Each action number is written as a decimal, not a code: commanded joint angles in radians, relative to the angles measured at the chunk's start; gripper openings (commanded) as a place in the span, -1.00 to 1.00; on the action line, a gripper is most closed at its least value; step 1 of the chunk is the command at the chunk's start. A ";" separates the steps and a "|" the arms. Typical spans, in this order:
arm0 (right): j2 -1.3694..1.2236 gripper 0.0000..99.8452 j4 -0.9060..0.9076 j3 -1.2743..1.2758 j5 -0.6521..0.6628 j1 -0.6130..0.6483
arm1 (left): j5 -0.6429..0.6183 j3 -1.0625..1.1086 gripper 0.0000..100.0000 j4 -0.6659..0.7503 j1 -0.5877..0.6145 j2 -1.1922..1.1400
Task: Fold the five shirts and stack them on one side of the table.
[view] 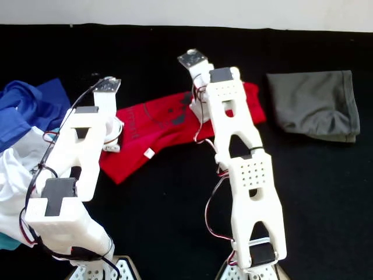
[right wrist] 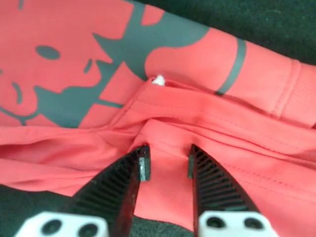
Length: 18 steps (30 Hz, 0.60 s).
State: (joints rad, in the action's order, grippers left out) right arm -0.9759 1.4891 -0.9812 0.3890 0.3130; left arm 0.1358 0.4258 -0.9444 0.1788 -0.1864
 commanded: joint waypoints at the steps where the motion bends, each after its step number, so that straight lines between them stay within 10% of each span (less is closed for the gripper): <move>1: 0.042 -0.74 0.081 -0.111 0.005 0.008 | -0.009 -0.010 -0.98 -0.103 -0.008 0.108; 10: 0.125 -0.74 0.277 -0.430 -0.049 0.001 | -0.009 0.015 -0.98 -0.282 -0.102 0.351; 18: 0.429 -0.74 0.278 -0.208 -0.087 0.001 | 0.015 0.291 -0.98 -0.028 -0.165 0.357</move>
State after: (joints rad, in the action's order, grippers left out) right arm -0.7350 1.7530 -1.2681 0.3245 0.3145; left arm 0.1343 0.6437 -1.0472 0.0192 0.1297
